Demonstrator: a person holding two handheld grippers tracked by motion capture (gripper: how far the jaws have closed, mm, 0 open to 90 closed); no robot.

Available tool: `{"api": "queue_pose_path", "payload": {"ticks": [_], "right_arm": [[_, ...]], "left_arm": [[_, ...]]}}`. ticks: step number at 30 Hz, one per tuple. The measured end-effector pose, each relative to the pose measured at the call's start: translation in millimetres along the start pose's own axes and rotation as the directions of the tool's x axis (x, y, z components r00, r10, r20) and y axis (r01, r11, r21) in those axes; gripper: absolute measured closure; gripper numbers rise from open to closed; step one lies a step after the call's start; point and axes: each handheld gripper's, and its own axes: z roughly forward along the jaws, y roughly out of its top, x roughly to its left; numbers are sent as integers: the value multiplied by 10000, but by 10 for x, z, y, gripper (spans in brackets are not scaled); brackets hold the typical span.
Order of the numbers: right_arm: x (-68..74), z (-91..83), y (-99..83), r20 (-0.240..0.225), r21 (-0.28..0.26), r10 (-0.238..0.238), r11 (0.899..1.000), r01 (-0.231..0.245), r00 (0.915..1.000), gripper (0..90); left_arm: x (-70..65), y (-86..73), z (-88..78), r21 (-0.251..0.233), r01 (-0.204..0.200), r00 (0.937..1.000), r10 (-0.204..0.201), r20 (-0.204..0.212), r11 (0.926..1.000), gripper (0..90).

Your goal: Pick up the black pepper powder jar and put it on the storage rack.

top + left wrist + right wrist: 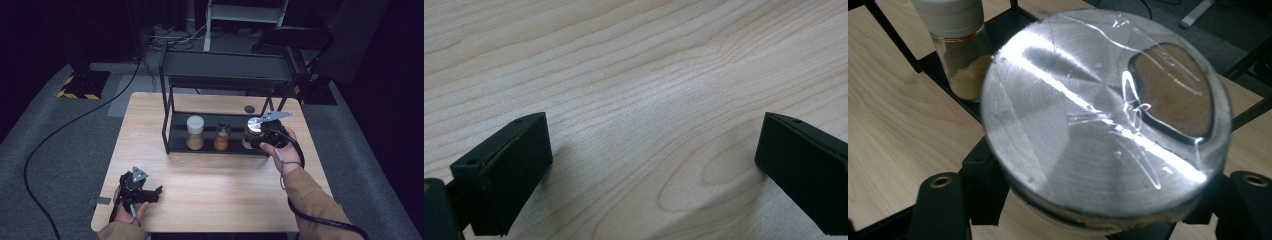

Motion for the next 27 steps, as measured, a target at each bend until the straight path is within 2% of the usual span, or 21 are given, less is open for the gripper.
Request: {"api": "queue_pose_path", "payload": {"ticks": [12,27], "right_arm": [[-90,303,0,21,199,227,9995,-227,9997,310],[-149,633,-113,39,400,505,9979,-506,9987,310]], "left_arm": [[0,0,0,-1,3,10000,-3,1,10000,16],[0,0,0,-2,2,10000,-2,2,10000,16]]}}
